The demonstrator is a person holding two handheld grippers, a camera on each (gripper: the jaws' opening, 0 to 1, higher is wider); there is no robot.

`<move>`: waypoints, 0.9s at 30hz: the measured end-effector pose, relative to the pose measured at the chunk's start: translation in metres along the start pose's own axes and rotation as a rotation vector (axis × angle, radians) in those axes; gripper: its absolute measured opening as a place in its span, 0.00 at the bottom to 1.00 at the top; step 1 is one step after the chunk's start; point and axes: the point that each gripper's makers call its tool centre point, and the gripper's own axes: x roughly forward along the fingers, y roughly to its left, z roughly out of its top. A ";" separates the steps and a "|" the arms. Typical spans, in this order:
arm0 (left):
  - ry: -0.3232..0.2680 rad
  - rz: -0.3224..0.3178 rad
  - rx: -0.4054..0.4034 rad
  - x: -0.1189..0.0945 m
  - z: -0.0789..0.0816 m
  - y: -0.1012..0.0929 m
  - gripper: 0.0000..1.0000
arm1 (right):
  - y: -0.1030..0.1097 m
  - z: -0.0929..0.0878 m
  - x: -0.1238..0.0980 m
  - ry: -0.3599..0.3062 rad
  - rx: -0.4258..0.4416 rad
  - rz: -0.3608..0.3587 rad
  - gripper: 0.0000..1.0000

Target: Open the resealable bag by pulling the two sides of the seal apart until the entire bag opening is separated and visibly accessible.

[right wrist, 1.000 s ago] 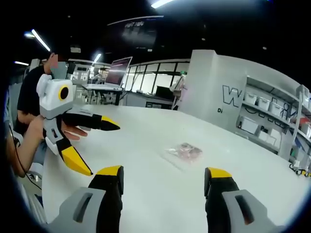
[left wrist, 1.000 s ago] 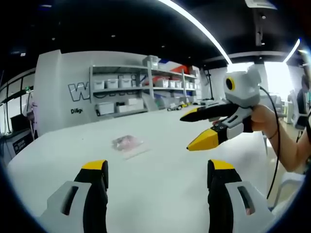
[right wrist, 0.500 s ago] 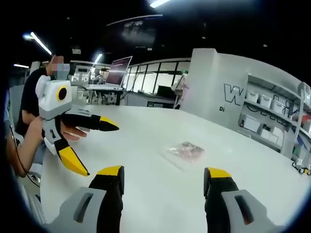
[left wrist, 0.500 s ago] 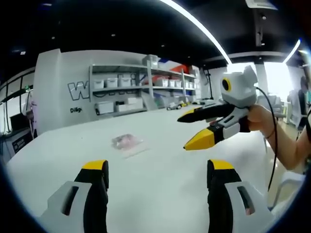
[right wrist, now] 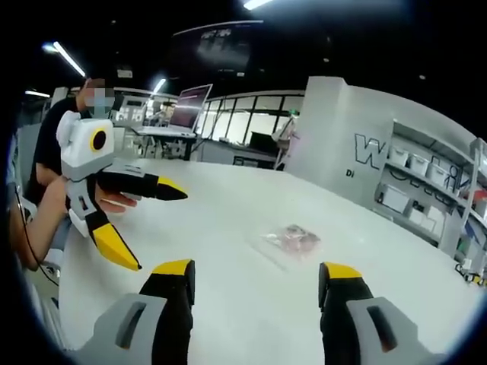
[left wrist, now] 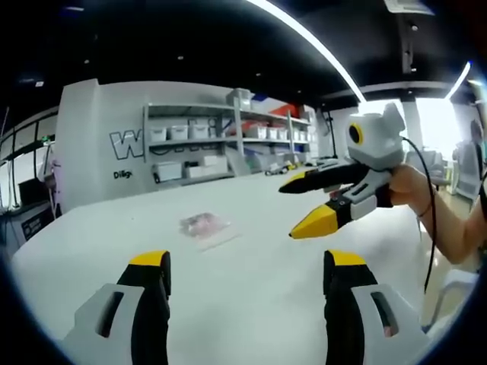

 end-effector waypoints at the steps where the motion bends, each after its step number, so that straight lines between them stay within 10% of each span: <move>1: -0.002 0.001 -0.001 0.001 0.000 0.001 0.82 | 0.000 0.001 0.000 -0.002 -0.001 0.000 0.68; 27: -0.017 0.001 -0.023 0.004 0.002 0.005 0.80 | 0.007 0.000 0.014 0.037 -0.067 0.016 0.61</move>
